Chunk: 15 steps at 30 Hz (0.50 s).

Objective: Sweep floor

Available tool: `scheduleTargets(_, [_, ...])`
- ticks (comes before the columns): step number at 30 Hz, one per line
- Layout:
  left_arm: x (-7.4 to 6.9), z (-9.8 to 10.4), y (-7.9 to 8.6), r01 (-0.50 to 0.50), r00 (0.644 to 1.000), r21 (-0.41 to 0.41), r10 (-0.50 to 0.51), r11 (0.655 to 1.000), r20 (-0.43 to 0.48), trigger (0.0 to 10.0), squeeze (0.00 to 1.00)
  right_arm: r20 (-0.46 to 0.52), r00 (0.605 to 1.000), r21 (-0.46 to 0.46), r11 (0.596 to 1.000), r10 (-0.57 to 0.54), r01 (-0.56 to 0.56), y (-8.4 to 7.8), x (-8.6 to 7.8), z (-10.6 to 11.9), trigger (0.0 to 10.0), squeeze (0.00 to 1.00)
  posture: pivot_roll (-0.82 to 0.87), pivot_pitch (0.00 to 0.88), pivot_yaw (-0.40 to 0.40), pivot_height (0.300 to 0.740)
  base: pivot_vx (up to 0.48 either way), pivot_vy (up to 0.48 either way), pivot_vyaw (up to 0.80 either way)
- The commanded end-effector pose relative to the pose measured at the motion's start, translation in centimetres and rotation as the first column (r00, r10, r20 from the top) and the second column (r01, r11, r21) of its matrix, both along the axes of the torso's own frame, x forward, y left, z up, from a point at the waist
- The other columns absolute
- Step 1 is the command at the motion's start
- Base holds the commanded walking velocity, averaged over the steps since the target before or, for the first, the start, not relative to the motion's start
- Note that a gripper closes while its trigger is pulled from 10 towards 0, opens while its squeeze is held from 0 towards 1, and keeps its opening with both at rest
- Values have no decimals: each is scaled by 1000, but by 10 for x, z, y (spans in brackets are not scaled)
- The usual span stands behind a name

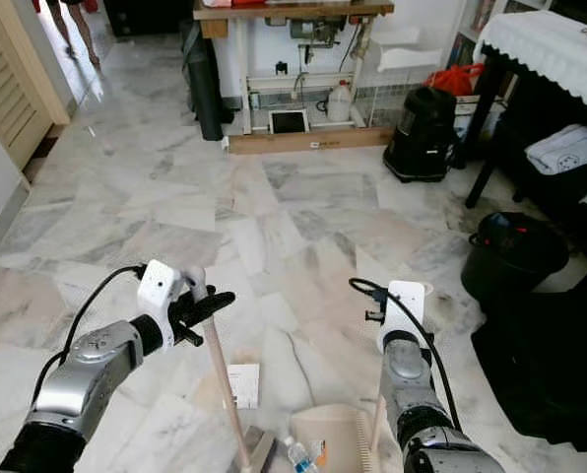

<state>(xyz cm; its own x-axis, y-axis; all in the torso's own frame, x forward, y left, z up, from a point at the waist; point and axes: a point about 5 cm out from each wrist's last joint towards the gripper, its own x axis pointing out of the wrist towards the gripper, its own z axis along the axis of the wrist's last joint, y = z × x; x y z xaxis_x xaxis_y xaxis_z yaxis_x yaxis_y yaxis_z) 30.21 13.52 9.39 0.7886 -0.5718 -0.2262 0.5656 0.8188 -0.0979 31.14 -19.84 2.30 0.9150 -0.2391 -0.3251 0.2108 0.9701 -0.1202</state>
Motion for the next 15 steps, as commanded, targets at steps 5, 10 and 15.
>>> scheduleTargets(5, [2,-7,-17,9,998,-68,-13,998,-55,10000,0,-13,1000,10,1000,8,-7,4,1,-1,10000,0,44,0,7,740,0,0,0])
scheduleTargets(10, [5,-3,-31,22,997,-163,-35,986,-76,10000,0,-1,1000,15,1000,7,-7,5,3,1,10000,0,37,0,11,740,0,0,0])
scheduleTargets(15, [10,10,-40,23,999,-270,-35,963,-40,10000,0,16,1000,19,1000,2,-2,4,5,4,10000,0,35,0,12,740,0,0,0])
